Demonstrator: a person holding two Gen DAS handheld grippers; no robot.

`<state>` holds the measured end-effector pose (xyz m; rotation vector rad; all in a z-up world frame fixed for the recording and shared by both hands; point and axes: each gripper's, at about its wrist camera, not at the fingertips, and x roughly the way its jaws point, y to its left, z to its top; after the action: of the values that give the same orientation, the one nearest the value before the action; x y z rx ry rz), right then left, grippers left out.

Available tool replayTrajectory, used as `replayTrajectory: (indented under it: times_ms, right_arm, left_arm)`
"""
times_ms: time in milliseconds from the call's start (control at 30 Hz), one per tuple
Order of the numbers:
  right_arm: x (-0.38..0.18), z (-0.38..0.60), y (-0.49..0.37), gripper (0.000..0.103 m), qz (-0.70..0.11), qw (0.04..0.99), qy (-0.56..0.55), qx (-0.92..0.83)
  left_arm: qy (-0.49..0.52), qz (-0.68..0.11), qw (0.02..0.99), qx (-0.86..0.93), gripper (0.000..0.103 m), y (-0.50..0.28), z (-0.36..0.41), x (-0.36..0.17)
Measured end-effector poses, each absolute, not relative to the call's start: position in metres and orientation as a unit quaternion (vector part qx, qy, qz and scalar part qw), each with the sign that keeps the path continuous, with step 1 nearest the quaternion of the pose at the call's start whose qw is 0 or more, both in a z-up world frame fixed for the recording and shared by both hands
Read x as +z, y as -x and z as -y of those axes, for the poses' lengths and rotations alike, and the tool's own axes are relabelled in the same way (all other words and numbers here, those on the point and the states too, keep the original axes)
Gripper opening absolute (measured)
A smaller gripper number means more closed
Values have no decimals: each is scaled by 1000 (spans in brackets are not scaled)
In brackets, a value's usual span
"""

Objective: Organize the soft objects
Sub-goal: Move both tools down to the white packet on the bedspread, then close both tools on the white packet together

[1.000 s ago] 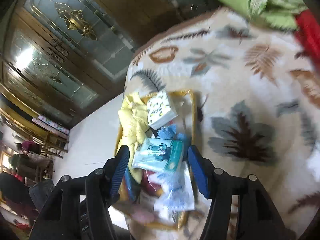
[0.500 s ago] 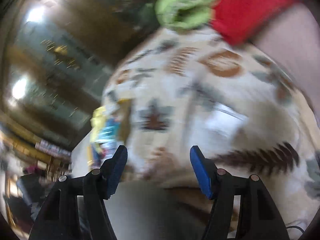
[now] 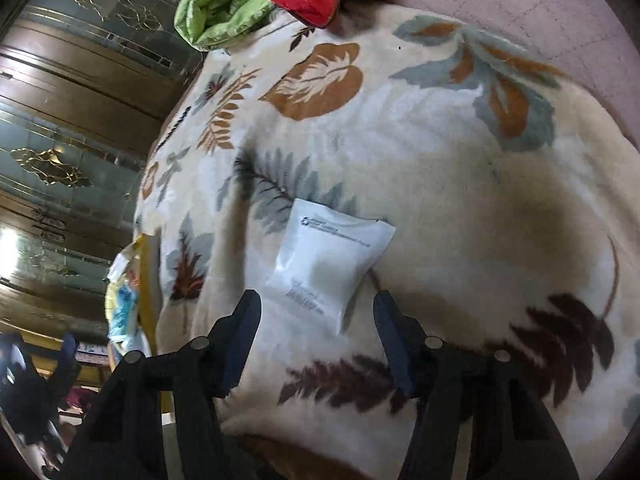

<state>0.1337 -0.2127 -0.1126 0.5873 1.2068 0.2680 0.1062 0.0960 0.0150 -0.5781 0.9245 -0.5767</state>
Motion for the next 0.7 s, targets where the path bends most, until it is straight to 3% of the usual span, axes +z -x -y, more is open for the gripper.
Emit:
replayTrajectory:
  times_ms: [33,100,367,433,533,567,633,700]
  right_arm:
    - [-117,212,-135,48,-561,772,-274,121]
    - [-116,209,-134,43,-556,783,-256,114]
    - [-116,204,-141,41,-547,795,-235,115]
    - [-118,203,-140,29,-549,799,-222,105]
    - [-119,202,-139,22,-546,805,-206,109]
    - [-120,203,-139,21,-547,804,-206,111]
    - [-120,208,-141,16,-550,799,-215,114]
    - [-118,209,-141,14,-551,797,-216,118]
  left_arm:
    - [265,-447,806,-284,74,-121,-85,9]
    - [252,-479,789,-291,74,-148,-65,-5]
    - [175,-622,679,-347,74,-242,44,-94]
    - [156,-649,654,-356,74,-252,61,-114]
    - [192,-643,645,-365,72,-259,66,-120]
    - [216,-646,633,-367,65,-261,66,-123]
    - [220,-654,633,-350,36,-259,63,-131]
    - [244,-651,635,-338,28,-256,51,-134]
